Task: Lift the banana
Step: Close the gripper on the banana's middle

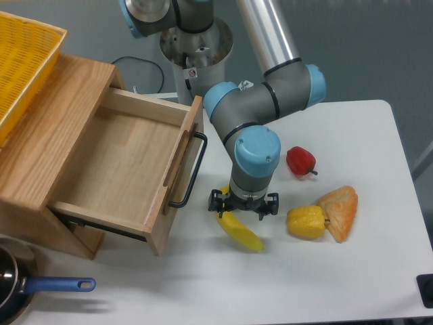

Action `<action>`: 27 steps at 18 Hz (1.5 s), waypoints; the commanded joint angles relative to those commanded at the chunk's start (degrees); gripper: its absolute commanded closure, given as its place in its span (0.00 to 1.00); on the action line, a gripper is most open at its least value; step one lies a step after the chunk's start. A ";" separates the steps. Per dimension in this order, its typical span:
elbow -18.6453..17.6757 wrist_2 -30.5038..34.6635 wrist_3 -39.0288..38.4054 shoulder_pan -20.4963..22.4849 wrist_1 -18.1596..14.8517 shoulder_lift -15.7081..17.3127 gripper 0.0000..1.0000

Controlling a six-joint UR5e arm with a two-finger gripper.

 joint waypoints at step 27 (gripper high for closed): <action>-1.32 3.87 -3.52 -2.20 3.61 -4.66 0.00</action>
